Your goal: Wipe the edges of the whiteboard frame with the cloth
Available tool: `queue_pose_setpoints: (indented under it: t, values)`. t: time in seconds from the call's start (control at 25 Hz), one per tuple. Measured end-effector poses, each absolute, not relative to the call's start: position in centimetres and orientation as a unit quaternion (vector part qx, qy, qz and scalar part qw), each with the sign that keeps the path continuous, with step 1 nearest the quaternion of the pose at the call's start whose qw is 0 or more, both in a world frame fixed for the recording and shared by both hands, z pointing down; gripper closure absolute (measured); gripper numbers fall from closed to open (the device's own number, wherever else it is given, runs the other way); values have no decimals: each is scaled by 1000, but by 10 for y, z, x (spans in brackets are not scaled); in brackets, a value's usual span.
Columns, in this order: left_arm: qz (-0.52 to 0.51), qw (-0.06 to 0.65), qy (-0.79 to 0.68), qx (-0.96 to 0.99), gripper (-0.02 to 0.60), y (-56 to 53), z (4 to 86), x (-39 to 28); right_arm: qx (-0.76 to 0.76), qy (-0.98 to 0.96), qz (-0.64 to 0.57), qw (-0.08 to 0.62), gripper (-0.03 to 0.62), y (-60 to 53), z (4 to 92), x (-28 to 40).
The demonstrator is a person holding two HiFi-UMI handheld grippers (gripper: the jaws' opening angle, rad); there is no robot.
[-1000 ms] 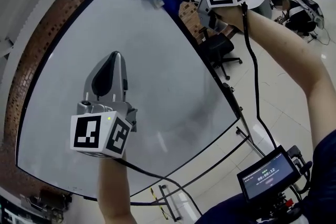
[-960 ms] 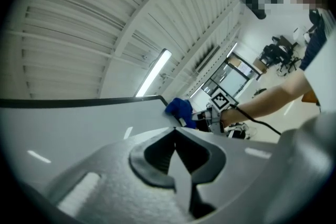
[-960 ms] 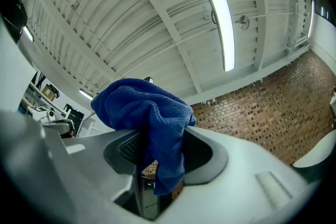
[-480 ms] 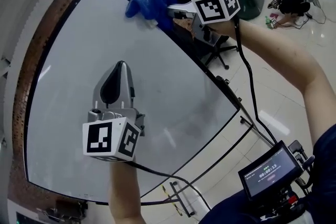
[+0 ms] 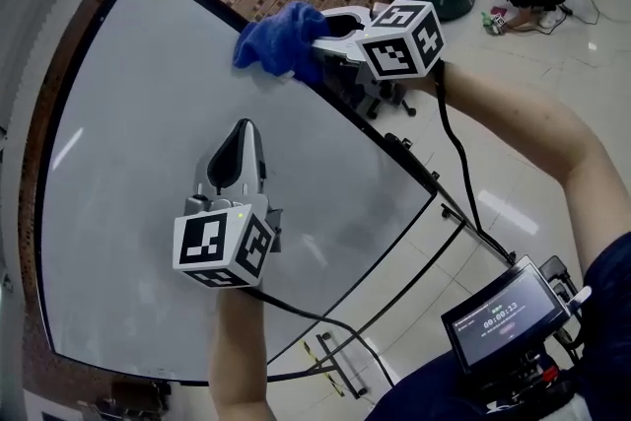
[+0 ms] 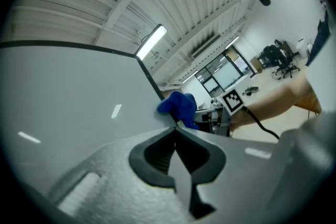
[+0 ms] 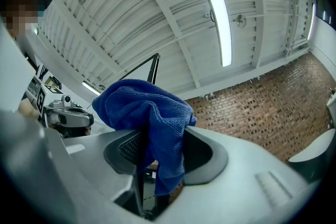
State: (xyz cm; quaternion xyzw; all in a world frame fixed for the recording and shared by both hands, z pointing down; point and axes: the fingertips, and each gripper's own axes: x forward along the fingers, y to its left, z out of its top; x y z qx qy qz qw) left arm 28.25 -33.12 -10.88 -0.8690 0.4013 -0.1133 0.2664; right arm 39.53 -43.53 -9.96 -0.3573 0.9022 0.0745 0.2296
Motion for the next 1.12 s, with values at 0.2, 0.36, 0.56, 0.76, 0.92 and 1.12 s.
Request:
queue_pose_setpoints:
  t: [0.2, 0.36, 0.56, 0.76, 0.92, 1.12]
  values:
    - [-125, 264, 399, -869, 578, -330, -95, 284, -350, 905, 67, 233, 413, -432, -85, 389]
    - [-132, 260, 396, -871, 578, -332, -88, 287, -350, 904, 61, 237, 413, -430, -75, 388]
    - [-134, 238, 396, -877, 578, -336, -73, 285, -346, 906, 45, 238, 412, -426, -53, 384]
    - [-137, 217, 390, -884, 578, -340, -58, 288, -346, 911, 30, 223, 413, -426, -32, 379]
    - [-137, 201, 382, -892, 578, -342, -37, 294, -348, 913, 22, 211, 411, -426, -9, 377]
    - [-144, 184, 381, -894, 578, -341, -14, 303, -341, 918, 16, 203, 411, -426, 11, 380]
